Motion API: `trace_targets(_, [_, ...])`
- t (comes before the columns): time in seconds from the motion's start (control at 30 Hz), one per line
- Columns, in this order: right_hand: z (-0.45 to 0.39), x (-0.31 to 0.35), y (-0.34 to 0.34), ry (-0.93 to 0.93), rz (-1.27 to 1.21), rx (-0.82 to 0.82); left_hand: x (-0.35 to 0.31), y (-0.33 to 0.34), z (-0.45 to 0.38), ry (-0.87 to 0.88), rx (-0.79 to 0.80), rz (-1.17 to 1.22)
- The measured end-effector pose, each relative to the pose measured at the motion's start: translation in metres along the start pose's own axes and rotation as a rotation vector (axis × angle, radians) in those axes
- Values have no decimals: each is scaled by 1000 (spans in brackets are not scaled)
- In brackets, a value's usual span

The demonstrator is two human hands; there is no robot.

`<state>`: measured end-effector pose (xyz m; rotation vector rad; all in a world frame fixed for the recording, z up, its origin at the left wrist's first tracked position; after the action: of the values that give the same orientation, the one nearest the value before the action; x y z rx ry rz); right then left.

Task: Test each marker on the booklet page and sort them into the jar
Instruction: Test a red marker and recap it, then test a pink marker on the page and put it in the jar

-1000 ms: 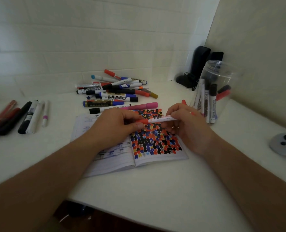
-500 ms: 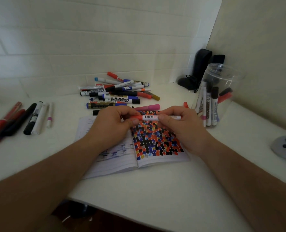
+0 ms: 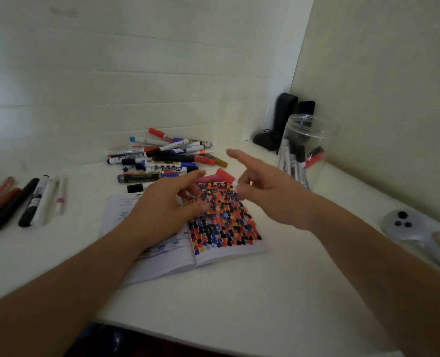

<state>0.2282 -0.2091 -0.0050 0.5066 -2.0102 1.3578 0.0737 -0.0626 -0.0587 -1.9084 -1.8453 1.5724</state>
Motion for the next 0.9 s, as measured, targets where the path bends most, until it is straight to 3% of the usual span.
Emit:
trace_targets(0.1, [-1,11,-59,-19,-159,-266,5,8,-1,7,33,-105])
trace_targets(0.2, [1,19,-130,-117,-248,-748,5,12,-2,15,50,-155])
trace_targets(0.3, [8,14,-169,-152,-64,-1027,7,13,-3,8,52,-169])
trace_targets(0.43, [3,-8,-159,-45,179,-907,9,12,-2,0,48,-149])
trace_targets(0.9, [-15,-44,-127,12,738,-652,12,15,-3,5,63,-158])
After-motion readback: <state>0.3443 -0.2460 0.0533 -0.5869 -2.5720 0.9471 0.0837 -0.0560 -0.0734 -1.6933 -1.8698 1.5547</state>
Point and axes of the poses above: each hand's wrist, its own z-axis away from the middle knuckle, its own y-axis out of the palm, x = y × z, the point moved 5 cm from there along -z, towards the middle knuckle, and after that the axes turned 6 degrees about -x, right-handed, at the moved point
